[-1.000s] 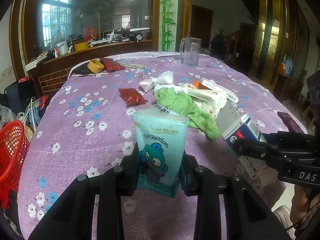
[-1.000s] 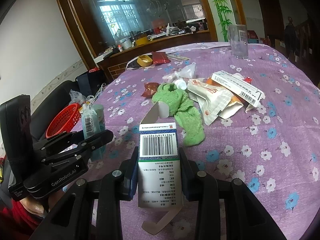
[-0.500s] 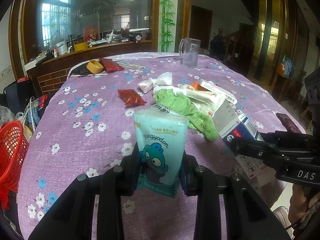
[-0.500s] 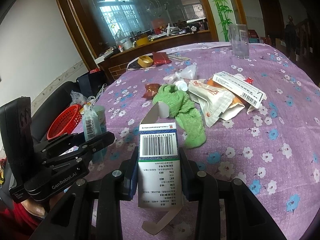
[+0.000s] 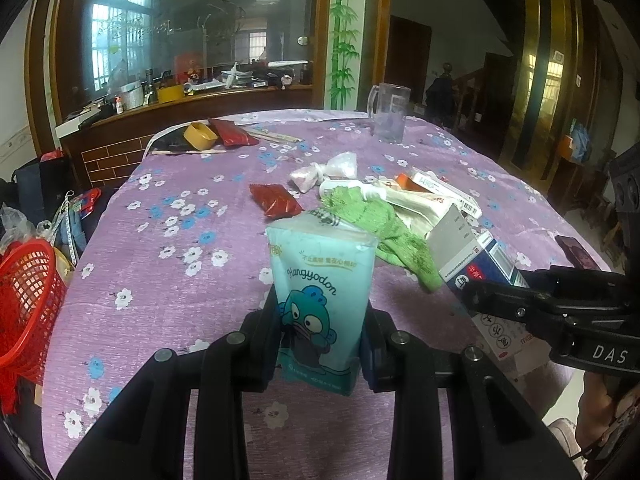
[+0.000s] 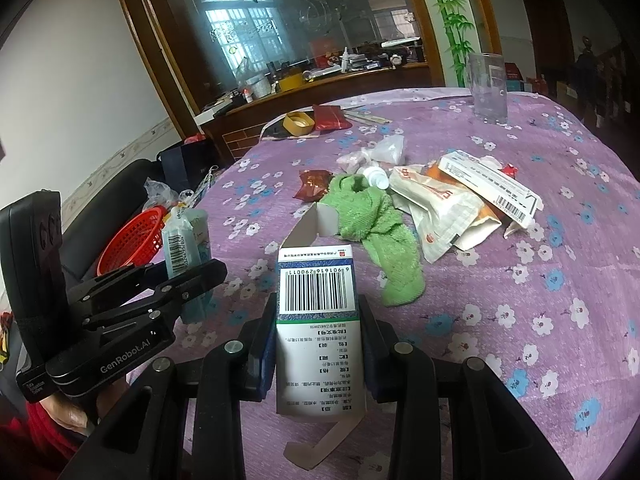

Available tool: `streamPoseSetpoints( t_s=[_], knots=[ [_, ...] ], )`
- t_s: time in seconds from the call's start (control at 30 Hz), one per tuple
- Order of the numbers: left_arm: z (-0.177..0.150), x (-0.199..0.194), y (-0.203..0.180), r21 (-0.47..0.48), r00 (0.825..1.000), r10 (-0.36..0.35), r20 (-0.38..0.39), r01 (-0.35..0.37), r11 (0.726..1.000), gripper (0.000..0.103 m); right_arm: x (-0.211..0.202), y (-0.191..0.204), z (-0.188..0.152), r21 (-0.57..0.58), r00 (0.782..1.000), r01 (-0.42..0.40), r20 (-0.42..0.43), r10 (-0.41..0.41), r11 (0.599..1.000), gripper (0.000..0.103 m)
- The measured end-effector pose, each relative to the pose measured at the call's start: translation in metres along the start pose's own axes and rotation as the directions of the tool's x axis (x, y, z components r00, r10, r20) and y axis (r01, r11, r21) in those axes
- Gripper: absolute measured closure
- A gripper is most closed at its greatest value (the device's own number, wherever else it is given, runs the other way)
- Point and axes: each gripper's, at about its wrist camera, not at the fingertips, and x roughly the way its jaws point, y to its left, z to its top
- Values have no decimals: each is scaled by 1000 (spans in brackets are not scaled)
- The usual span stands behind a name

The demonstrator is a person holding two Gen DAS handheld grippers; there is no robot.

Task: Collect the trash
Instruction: 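Hold the tissue pack and medicine box while turning toward the basket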

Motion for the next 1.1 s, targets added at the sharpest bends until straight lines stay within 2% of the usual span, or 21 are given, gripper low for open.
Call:
streamPoseSetpoints(
  t_s=[1.1],
  knots=[
    [8, -27, 49, -81, 997, 62, 53, -58, 995, 71, 21, 32, 24, -64, 999, -47, -28, 45, 997, 65]
  ],
)
